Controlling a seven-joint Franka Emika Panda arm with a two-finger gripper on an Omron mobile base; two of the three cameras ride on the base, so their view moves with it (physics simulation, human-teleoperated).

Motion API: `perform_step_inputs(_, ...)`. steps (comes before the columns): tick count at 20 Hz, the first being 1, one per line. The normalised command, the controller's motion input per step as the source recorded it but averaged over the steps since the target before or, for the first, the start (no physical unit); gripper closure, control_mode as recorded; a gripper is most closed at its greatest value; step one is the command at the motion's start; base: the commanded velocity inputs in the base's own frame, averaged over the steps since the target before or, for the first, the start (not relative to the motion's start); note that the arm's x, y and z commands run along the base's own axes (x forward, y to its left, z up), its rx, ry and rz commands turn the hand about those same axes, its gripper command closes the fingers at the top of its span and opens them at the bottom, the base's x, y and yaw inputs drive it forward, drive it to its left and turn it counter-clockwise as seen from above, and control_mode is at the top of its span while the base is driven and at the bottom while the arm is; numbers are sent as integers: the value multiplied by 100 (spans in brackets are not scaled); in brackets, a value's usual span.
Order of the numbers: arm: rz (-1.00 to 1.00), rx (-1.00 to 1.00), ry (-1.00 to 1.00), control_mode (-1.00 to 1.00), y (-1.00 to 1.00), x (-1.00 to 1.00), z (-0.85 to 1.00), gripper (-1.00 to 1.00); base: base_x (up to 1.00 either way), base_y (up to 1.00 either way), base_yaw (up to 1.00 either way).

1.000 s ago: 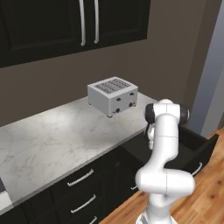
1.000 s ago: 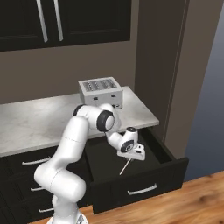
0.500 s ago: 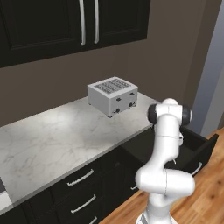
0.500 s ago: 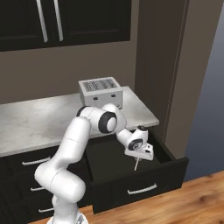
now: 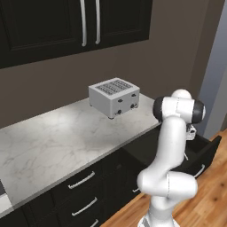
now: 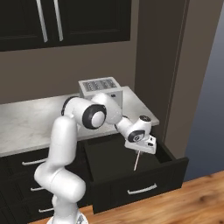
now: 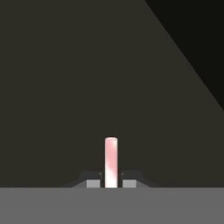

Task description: Take a straw from the drawer in front and place it inside the glass cup on the dining counter.

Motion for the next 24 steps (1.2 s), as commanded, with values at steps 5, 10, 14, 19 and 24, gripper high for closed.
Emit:
perform_step_inputs(5, 0, 0, 5, -100, 19, 0, 100, 100, 0, 0, 0)
perform_step_inputs(10, 0, 0, 4, -100, 10, -2, 100, 100, 0, 0, 0)
perform_step_inputs(14, 0, 0, 0, -100, 32, -31, 100, 100, 0, 0, 0)
perform_step_inputs(19, 0, 0, -6, -100, 45, -43, 100, 100, 0, 0, 0)
perform_step_inputs(24, 0, -1, -12, -100, 53, -51, 100, 100, 0, 0, 0)
